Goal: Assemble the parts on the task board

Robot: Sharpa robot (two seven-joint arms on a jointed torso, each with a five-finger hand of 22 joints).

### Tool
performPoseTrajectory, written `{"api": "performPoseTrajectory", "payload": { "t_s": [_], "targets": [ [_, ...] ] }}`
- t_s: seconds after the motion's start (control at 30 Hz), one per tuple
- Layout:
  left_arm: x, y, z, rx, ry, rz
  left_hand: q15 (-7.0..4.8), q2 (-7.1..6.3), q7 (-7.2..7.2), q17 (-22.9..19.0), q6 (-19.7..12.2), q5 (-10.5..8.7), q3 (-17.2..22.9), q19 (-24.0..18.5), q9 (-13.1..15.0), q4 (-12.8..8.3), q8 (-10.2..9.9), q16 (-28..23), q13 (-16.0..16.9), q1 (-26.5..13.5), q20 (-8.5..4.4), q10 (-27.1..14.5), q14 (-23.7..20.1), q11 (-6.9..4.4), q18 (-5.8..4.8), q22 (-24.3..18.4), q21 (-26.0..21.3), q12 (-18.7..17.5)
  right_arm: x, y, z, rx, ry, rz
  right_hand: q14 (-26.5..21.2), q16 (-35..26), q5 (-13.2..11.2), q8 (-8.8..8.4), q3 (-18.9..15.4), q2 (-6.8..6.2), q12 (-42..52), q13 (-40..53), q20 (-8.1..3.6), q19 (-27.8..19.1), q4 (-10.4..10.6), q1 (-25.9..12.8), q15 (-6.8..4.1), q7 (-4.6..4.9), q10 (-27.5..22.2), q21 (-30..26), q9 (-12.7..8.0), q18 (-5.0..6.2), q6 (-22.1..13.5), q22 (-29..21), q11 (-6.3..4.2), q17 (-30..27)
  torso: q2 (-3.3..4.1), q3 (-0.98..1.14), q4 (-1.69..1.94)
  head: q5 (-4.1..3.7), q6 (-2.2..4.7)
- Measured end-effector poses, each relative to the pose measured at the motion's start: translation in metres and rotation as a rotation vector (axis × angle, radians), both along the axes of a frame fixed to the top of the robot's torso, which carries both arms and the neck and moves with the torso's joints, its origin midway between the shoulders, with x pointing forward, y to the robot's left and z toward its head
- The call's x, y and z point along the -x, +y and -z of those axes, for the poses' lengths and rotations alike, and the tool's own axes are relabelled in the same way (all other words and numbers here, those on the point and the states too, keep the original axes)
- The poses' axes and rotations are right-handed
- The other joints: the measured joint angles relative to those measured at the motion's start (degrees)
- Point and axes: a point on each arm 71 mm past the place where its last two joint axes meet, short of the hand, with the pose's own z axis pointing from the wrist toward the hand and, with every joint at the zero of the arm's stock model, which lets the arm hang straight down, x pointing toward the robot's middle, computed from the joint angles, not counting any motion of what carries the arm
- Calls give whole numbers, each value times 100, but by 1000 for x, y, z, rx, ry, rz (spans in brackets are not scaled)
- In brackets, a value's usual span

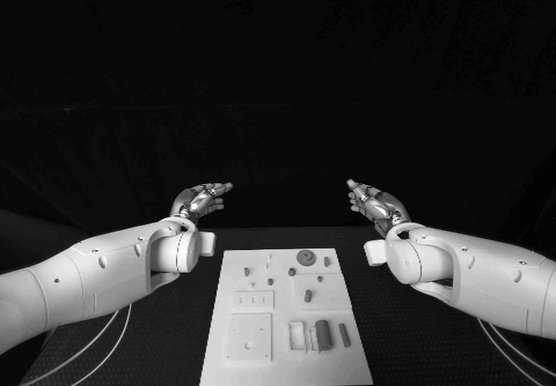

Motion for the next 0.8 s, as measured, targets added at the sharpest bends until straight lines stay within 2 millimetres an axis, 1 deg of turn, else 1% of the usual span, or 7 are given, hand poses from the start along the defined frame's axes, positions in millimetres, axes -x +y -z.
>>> {"api": "performPoseTrajectory", "payload": {
  "t_s": [0.27,0.4,0.47,0.57,0.63,0.7,0.8],
  "targets": [
    [-17,10,-7,4,53,46,0,0,0,1,0,0,0,0,0,0,0,-1,1,0,0,0,0,0,0,7,0,0,-20,-14,-7,42,76,-130,74,129,1,142,-77,-2,61,33,92,93,-76,483,73,8,263,35,115,0,118,377,36,101,0,0,0,0,-1],
    [-17,9,-6,12,70,63,-6,0,68,26,67,0,10,78,21,-9,37,88,19,0,-34,122,119,37,0,29,23,39,-23,-15,-7,54,103,-175,239,268,1,282,-135,-44,118,64,87,282,-222,781,90,19,540,84,218,1,272,820,52,206,0,0,1,1,-1],
    [-17,9,-5,15,79,71,-5,30,87,50,182,0,51,204,42,-4,96,158,38,30,-68,236,245,68,0,49,85,86,-25,-15,-7,74,108,-198,377,377,1,395,-144,-83,163,84,79,448,-340,945,100,27,736,101,302,62,404,1184,61,298,-1,-1,1,1,-6],
    [-15,8,-3,20,91,86,17,45,99,92,387,0,111,444,67,0,175,305,68,45,-90,440,520,173,0,64,161,161,-33,-16,-7,188,69,-215,663,585,1,577,-148,-157,222,107,67,782,-566,1212,113,46,1059,134,427,153,659,1713,71,467,-2,2,10,13,-145],
    [-15,8,-3,22,94,91,19,68,111,154,560,0,157,738,75,-6,222,497,98,68,-89,667,921,271,177,96,289,251,-35,-14,-7,253,45,-234,870,718,1,677,-136,-210,271,115,53,1043,-730,1367,115,59,1266,135,487,229,837,1938,72,559,-2,2,16,16,-183],
    [-14,7,-3,24,99,99,-69,74,127,200,740,0,203,1035,75,-34,272,659,150,74,-141,978,1275,320,319,118,402,396,-36,-10,-7,332,14,-260,1066,831,1,762,-107,-284,303,125,42,1303,-898,1461,110,74,1467,135,533,361,1017,2068,69,632,1,1,19,23,-217],
    [-12,7,-3,23,103,116,-188,51,164,241,1048,0,304,1335,79,-51,366,795,206,251,-221,1355,1620,277,412,122,488,572,-39,-3,-8,461,-41,-303,1343,965,1,856,-44,-341,377,138,30,1672,-1132,1573,110,94,1739,168,572,498,1263,2151,68,701,12,-1,23,34,-224]
  ]
}}
